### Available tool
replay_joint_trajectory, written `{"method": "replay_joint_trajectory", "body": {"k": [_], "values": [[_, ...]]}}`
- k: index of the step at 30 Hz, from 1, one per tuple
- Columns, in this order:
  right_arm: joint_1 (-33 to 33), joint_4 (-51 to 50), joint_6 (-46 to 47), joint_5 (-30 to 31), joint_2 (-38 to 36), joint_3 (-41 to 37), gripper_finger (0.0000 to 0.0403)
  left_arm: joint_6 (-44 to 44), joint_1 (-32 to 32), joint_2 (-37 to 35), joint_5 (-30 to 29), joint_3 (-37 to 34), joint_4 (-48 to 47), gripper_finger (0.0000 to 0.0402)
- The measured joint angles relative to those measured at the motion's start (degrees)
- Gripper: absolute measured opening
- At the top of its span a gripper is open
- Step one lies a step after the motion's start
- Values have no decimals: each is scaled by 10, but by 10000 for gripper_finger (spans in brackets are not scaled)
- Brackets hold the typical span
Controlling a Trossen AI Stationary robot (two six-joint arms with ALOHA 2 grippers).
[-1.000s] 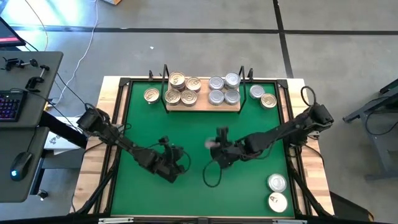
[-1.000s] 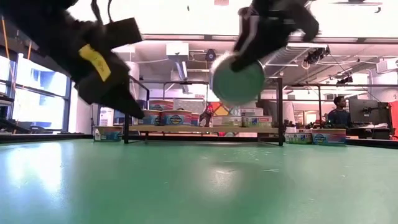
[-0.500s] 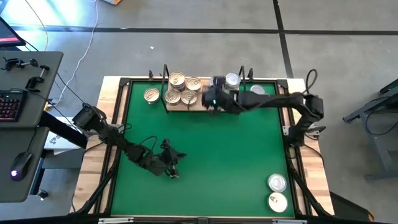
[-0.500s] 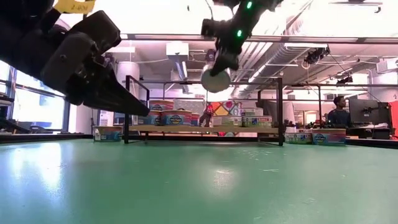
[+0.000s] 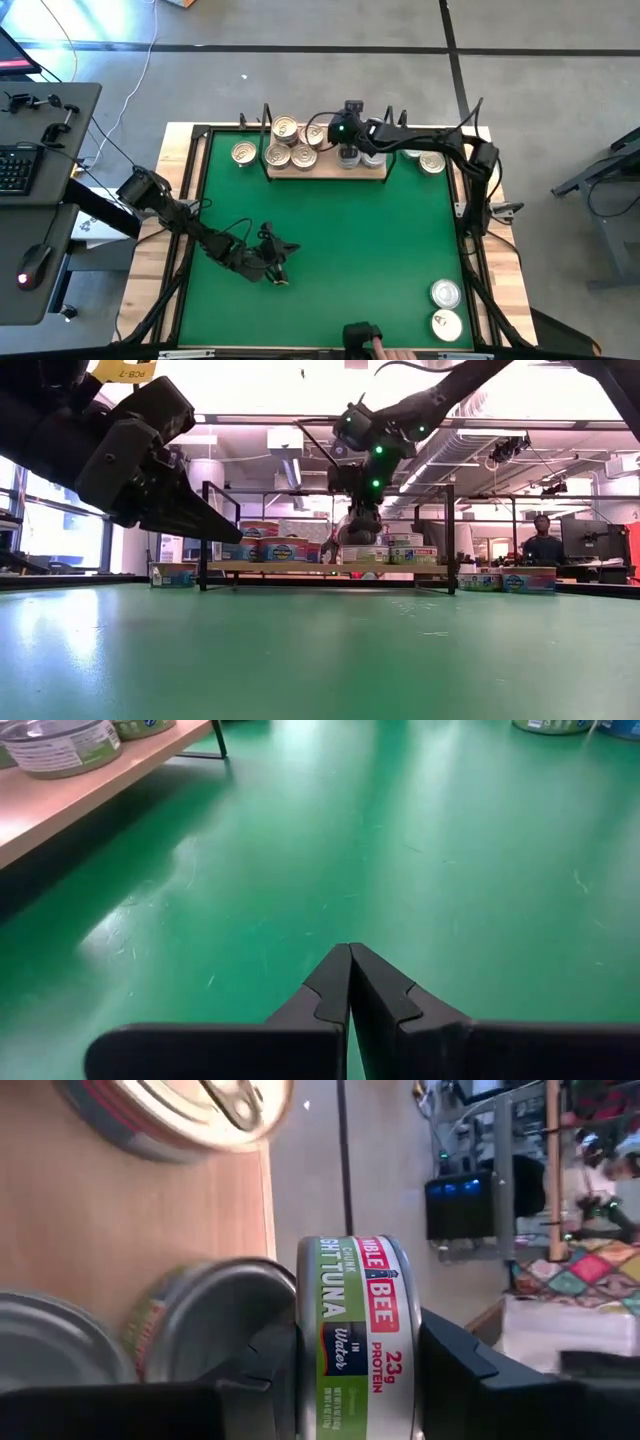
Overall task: Stack canned seafood by type on shelf
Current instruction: Stack the green white tuna can on top of the other green white tuna can on the shelf, then stack the blue pink tuna can on top of the other blue pink tuna can on the shelf
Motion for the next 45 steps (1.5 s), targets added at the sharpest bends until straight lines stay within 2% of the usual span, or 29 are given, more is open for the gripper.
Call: {"method": "replay_joint_trajectory", "body": {"k": [7,13,16,24,33,36,39,45], "values": [[-12,-24,2,-6,-2,1,127,-5,0,0,0,0,0,0],[-6,-47,5,-15,1,-1,191,-14,0,0,0,0,0,0],[-1,-52,5,-14,0,-1,207,-14,0,0,0,0,0,0],[8,-80,-6,-14,-4,-1,214,-15,0,0,0,0,0,0],[17,-106,-4,-41,-37,0,215,-15,0,0,0,0,1,0],[29,-112,29,-46,-57,0,215,-14,0,0,0,0,1,0],[47,-131,104,-78,-81,0,208,-15,0,0,0,0,2,0],[131,-201,269,-192,-114,0,168,-14,-1,0,0,0,2,0]]}}
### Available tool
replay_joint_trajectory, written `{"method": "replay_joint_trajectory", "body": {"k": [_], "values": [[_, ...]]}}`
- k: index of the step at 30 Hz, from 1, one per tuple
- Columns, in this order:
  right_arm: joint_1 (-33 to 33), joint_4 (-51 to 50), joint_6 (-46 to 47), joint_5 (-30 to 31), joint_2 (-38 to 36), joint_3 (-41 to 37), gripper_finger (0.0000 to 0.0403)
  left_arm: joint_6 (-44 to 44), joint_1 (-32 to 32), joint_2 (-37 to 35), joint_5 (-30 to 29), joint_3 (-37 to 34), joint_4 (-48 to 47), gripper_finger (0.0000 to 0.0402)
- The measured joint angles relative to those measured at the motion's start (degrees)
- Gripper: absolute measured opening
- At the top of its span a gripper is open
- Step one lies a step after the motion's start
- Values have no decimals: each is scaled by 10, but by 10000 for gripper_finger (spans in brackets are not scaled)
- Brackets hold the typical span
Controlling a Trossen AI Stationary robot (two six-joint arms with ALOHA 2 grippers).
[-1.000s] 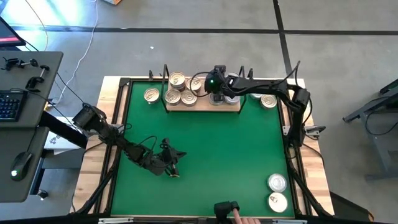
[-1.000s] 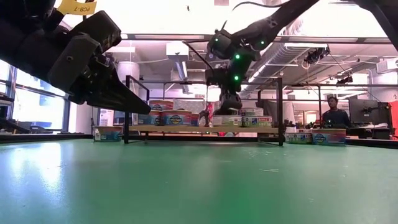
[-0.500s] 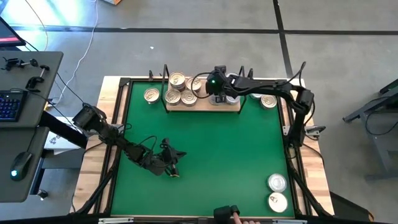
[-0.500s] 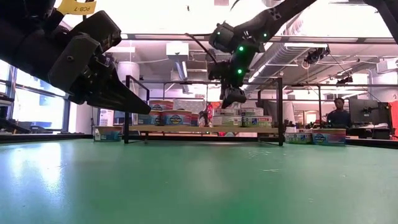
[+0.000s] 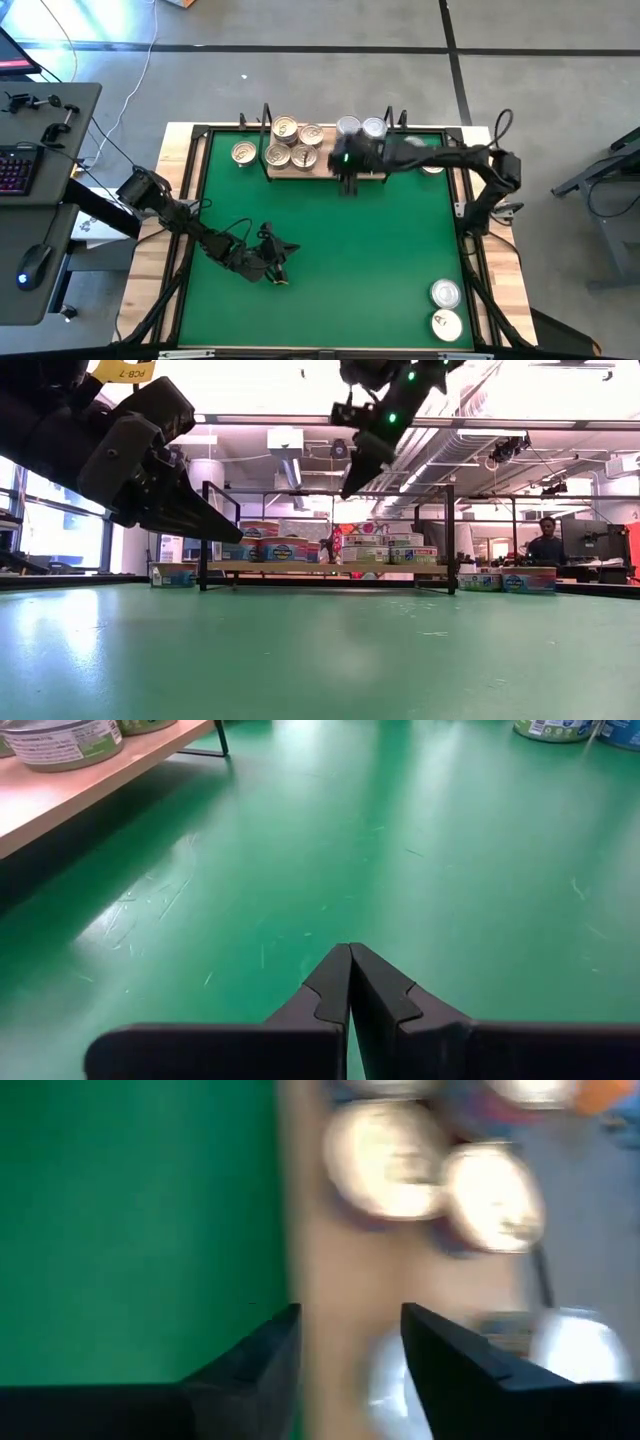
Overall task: Stack canned seafood by type on shelf
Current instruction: Stack the blue pink tuna can on top of the other blue pink tuna can on the shelf
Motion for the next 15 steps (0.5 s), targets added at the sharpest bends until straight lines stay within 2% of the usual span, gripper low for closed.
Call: {"method": "replay_joint_trajectory", "body": {"k": [9,15], "values": [[224,-117,147,5,5,0,82,0,-9,0,0,0,6,0],[372,-249,359,-42,5,0,47,0,-9,0,0,0,15,0]]}}
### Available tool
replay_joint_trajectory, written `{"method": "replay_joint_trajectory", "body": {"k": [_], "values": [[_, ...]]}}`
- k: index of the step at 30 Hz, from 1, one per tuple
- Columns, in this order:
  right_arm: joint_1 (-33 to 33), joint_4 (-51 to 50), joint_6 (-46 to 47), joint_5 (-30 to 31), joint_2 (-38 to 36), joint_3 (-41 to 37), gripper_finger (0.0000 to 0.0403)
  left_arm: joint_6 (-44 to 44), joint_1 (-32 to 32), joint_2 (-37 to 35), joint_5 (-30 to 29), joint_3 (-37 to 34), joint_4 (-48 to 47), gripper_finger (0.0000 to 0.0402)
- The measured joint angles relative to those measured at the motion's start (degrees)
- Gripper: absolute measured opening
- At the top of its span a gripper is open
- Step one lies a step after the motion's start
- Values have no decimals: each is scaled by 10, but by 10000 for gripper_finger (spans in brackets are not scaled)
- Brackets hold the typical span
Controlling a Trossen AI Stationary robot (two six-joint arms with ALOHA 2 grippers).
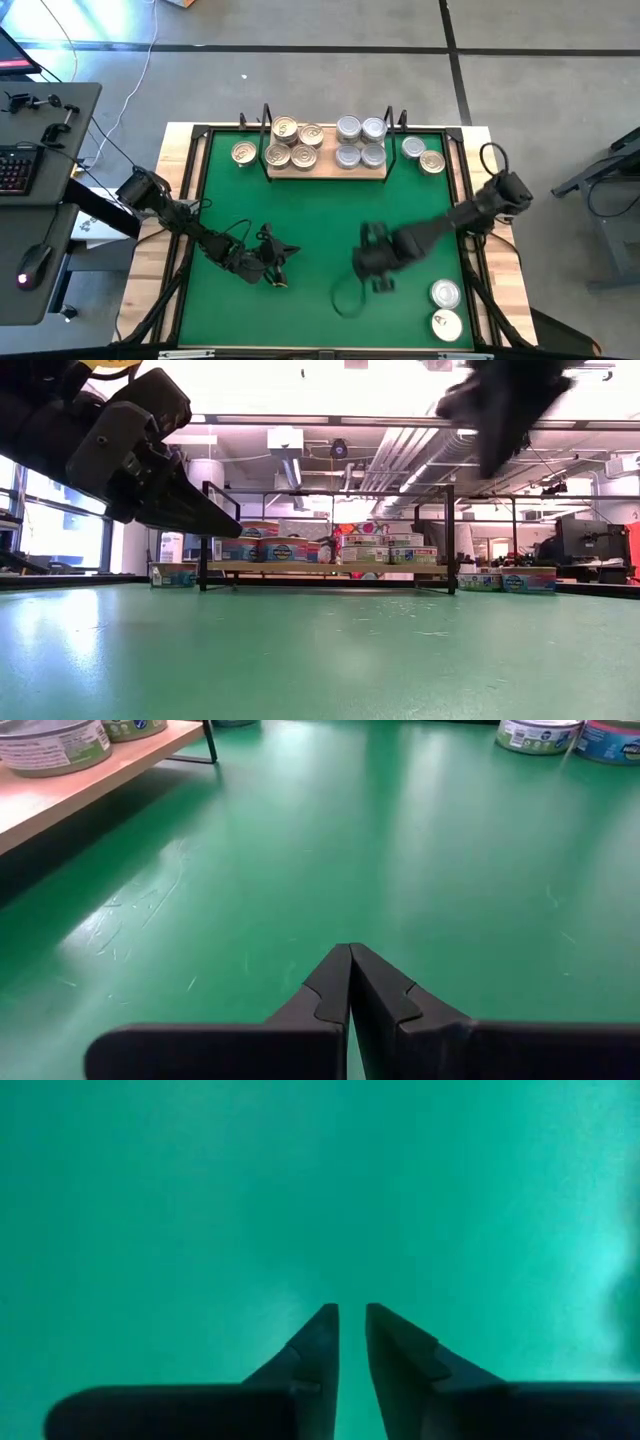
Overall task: Stack canned seafood by type on shelf
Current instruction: Stack the blue pink tuna can on top of the other blue pink tuna can on the shelf
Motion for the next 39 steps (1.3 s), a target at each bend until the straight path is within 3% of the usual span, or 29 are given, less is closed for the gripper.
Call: {"method": "replay_joint_trajectory", "body": {"k": [11,18,23,27,39], "values": [[262,-100,460,-11,0,0,34,-1,0,0,10,0,13,0],[331,-137,686,-27,0,0,44,1,0,0,14,0,14,0],[335,-159,710,-80,4,0,82,20,3,0,15,0,14,0],[335,-166,633,-144,23,-1,97,21,13,0,21,0,14,0],[359,-161,577,-189,61,-1,19,21,25,0,39,0,14,0]]}}
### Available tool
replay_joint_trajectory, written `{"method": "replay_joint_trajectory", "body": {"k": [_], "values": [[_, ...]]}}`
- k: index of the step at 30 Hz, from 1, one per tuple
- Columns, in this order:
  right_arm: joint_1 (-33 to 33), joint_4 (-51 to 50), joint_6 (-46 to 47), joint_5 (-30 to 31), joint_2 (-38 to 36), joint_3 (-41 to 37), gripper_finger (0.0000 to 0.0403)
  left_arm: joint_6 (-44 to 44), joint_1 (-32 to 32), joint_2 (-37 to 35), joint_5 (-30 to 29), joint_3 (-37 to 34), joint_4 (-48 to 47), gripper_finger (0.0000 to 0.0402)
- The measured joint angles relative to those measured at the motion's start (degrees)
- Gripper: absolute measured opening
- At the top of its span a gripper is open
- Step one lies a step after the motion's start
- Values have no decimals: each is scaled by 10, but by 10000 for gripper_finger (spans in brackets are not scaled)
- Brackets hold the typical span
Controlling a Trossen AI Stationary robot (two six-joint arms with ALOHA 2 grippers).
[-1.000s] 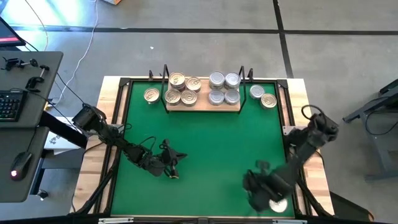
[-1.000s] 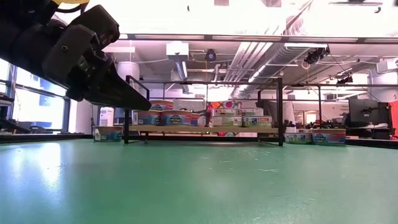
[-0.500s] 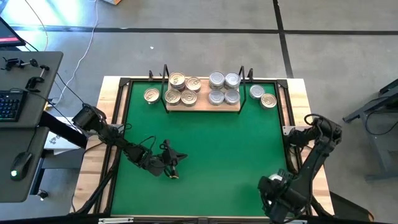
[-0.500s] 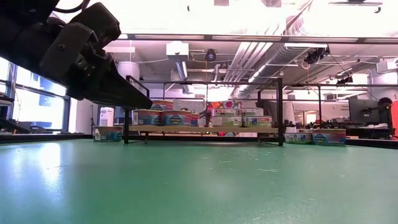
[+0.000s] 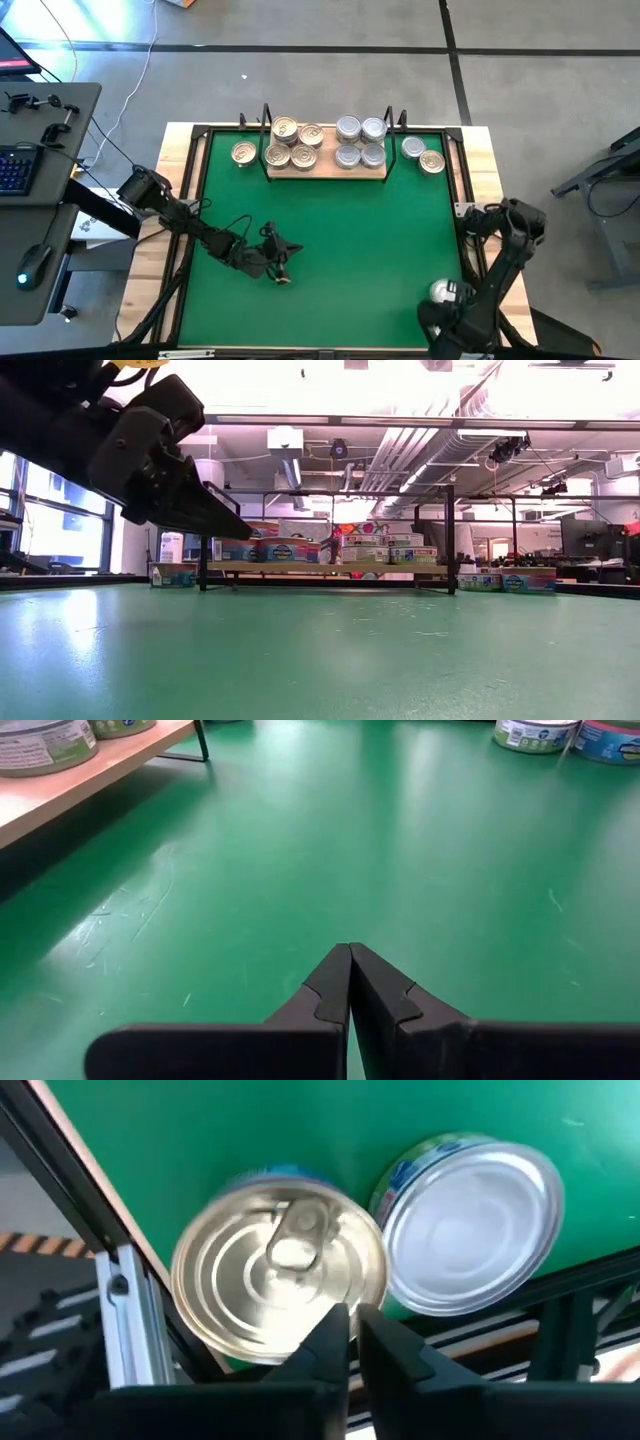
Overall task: Stack canned seafood by type on shelf
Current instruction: Stack the blue pink tuna can on top of the other blue pink tuna can on the shelf
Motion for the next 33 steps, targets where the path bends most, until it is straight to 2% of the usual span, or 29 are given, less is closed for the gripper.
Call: {"method": "replay_joint_trajectory", "body": {"k": [3,15,26,33], "values": [[12,9,-4,-1,12,0,3,0,-4,0,0,0,0,0],[26,31,-22,19,55,0,1,0,-7,0,0,0,0,0],[-27,62,-98,154,58,1,0,0,-7,0,0,0,3,0],[-115,113,-201,300,61,0,0,-1,-7,0,0,0,3,0]]}}
